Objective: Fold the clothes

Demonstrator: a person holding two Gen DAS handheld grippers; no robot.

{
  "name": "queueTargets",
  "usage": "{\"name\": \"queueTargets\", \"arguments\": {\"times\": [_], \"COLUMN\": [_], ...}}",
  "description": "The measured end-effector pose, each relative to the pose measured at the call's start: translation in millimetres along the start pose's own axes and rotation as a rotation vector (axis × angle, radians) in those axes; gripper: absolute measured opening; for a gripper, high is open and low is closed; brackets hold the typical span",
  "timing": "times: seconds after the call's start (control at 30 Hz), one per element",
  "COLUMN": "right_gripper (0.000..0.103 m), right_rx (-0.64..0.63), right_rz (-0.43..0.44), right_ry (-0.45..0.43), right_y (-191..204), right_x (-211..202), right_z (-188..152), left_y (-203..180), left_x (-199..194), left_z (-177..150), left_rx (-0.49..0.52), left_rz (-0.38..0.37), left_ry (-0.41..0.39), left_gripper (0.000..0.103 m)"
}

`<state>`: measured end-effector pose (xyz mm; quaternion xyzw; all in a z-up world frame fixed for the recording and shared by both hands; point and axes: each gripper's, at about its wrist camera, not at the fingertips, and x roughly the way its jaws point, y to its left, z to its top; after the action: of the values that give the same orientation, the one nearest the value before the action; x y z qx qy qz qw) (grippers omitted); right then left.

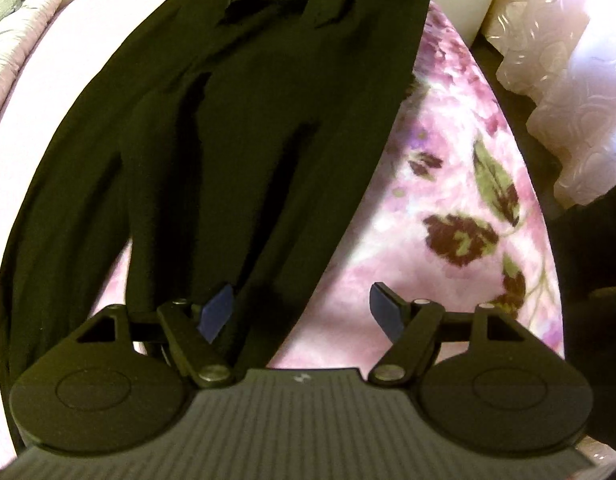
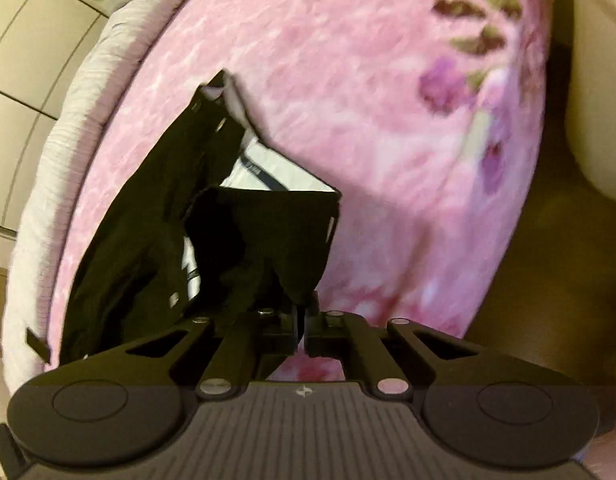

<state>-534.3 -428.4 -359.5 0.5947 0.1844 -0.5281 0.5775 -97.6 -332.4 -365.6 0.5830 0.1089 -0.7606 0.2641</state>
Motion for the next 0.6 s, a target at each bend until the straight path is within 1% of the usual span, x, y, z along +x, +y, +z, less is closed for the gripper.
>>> {"name": "queueTargets", "arguments": {"times": [0.03,0.1,0.17,0.23,0.27,0.3,0.33,0.37,0.4,0.5,0.57,0.6], "right_gripper": [0.000,0.000,0.000,0.006,0.006,0.013,0.032,0.036,0.046,0.045,0.045,0.045], "right_rx": [0.003,-0.036,-0.081,-0.126,-0.149,-0.169,-0.185,-0.198,-0.211,-0.240,-0.263,-0.276], "right_rz": [-0.018,-0.056,-0.074,-0.098,-0.112,-0.124,-0.142,-0.168,-0.187,-0.232,-0.234,-0.231], "right_ry": [0.003,0.022,0.038,0.059,0.062,0.054,0.042,0.029,0.021,0.014,0.019,0.022], "right_y": [-4,-4,1,6,9,12,16,20,23,34,48,55], "right_x": [0,9,17,22,21,18,14,10,6,0,1,2], "right_z": [5,12,14,15,15,13,11,9,6,-6,-16,-20], "left_y": [-1,-3,2,10,17,25,34,44,53,82,102,111], "left_x": [3,7,7,3,-2,-6,-7,-6,-6,-4,-3,-2], "left_z": [0,-2,-11,-25,-34,-45,-55,-64,-74,-101,-120,-129], "left_rx": [-0.006,-0.027,-0.085,-0.150,-0.186,-0.217,-0.241,-0.263,-0.285,-0.350,-0.394,-0.416], "left_rz": [0.010,0.028,0.045,0.069,0.087,0.106,0.115,0.119,0.123,0.134,0.141,0.145], "left_ry": [0.007,0.019,0.030,0.041,0.046,0.052,0.055,0.056,0.058,0.062,0.065,0.067], "left_gripper": [0.072,0.072,0.072,0.072,0.072,0.073,0.074,0.074,0.074,0.074,0.073,0.071]}}
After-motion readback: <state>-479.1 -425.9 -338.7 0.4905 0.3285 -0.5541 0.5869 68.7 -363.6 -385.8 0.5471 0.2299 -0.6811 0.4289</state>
